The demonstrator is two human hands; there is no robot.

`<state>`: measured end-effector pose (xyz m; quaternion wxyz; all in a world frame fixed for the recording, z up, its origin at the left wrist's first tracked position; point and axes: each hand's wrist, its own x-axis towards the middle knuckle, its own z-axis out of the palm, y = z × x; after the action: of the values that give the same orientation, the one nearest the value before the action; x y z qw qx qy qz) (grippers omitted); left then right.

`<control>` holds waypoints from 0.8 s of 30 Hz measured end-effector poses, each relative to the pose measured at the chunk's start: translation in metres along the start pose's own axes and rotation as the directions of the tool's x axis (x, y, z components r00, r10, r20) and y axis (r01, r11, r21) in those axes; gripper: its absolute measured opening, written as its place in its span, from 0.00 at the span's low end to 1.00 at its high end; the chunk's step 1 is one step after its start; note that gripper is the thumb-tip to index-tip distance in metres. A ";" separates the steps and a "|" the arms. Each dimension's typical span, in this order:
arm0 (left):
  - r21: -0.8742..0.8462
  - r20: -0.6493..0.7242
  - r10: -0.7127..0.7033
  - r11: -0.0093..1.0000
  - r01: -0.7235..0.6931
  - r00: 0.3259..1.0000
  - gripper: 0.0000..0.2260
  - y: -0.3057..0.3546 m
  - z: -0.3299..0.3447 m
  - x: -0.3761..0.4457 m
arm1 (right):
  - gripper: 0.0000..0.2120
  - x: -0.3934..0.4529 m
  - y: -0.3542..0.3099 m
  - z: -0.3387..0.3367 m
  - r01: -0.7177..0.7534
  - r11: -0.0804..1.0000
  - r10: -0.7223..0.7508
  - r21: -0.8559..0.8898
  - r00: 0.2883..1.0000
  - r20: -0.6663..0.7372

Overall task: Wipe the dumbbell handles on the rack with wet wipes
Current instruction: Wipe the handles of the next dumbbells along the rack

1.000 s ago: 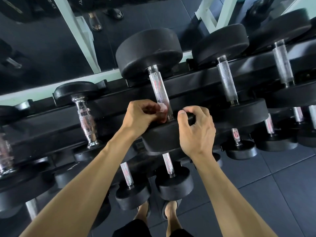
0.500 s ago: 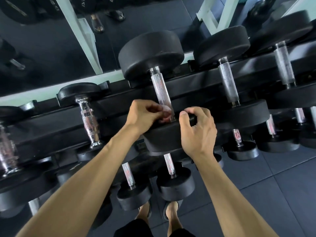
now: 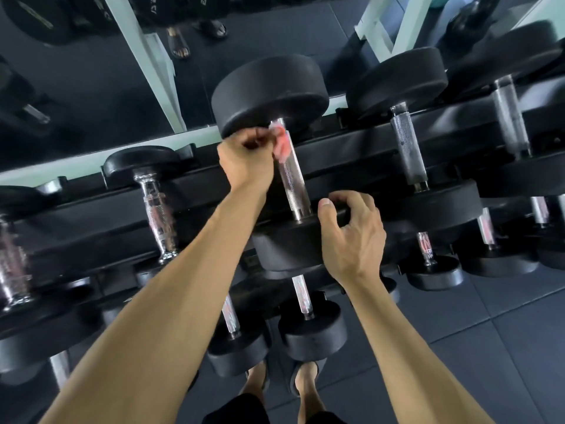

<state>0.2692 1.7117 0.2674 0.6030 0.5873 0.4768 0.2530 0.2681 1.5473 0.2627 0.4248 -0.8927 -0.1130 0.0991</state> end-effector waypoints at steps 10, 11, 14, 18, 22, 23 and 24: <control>-0.224 -0.075 -0.178 0.962 0.157 0.981 0.11 0.006 0.007 -0.001 | 0.27 0.000 0.003 0.001 0.030 0.999 -0.030 -0.018 1.000 0.008; -0.243 -0.089 -0.177 0.958 0.151 0.980 0.10 0.008 0.010 0.000 | 0.27 0.001 0.003 0.000 0.029 0.999 -0.029 -0.018 1.000 0.010; -0.169 0.058 -0.040 0.984 0.049 0.998 0.05 0.001 0.001 -0.016 | 0.27 0.001 0.004 0.001 0.025 0.999 -0.024 -0.024 1.000 0.012; 0.005 0.236 0.117 0.993 -0.122 0.965 0.08 -0.010 -0.015 -0.024 | 0.26 -0.001 0.003 0.003 0.039 0.999 -0.040 -0.025 0.999 -0.013; 0.109 0.287 0.262 0.946 -0.304 0.921 0.09 -0.011 -0.017 -0.018 | 0.25 0.001 0.005 0.003 0.042 0.999 -0.043 -0.023 0.999 -0.016; 0.094 0.267 0.299 0.938 -0.334 0.916 0.08 -0.011 -0.015 -0.015 | 0.25 0.001 0.005 0.003 0.044 0.999 -0.044 -0.026 0.999 -0.016; 0.073 0.226 0.331 0.932 -0.355 0.916 0.08 -0.011 -0.012 -0.012 | 0.25 0.001 0.005 0.003 0.048 0.999 -0.048 -0.026 0.999 -0.020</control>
<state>0.2514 1.7049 0.2620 0.5621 0.7184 0.3135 0.2640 0.2687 1.5467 0.2567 0.4167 -0.8961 -0.1314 0.0783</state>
